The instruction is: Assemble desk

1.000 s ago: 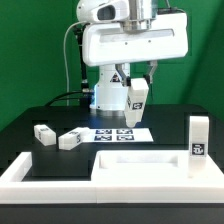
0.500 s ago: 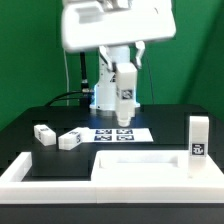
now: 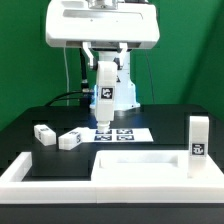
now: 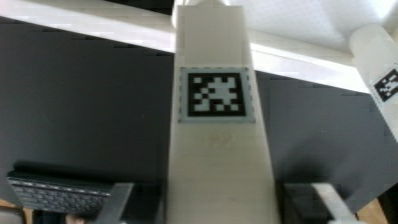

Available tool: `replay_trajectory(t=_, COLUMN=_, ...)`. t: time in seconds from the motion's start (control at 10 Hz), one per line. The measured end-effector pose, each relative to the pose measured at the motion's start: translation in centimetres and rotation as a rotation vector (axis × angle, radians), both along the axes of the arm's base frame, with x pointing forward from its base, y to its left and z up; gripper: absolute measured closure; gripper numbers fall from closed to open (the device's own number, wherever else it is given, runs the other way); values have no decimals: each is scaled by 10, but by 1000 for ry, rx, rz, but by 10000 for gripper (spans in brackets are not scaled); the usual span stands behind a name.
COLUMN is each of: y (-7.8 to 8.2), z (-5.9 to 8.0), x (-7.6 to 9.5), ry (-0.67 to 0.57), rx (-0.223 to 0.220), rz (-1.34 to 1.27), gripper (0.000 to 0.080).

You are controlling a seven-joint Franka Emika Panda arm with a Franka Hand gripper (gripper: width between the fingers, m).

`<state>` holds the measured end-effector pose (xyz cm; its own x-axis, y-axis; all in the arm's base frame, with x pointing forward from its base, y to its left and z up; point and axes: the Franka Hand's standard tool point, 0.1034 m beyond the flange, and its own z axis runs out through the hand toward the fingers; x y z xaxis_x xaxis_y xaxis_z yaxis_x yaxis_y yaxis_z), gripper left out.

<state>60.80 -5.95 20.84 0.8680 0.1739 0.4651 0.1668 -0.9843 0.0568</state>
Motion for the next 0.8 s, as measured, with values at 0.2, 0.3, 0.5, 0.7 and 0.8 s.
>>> replay_trajectory(t=0.2, y=-12, z=-11, x=26, ry=24, rx=11, rz=-1, gripper=511)
replay_trajectory(t=0.3, y=-17, z=-10, x=40, ry=52, rx=39, rz=1, gripper=511)
replay_trajectory(t=0.5, y=-16, z=-9, x=45, ry=51, rx=51, rz=-14, gripper=511)
replay_trajectory(t=0.7, y=-16, z=-10, x=44, ry=53, rx=51, rz=-16, gripper=511)
replay_trajectory(t=0.8, y=-20, z=-12, x=42, ry=54, rx=46, rz=-1, gripper=511)
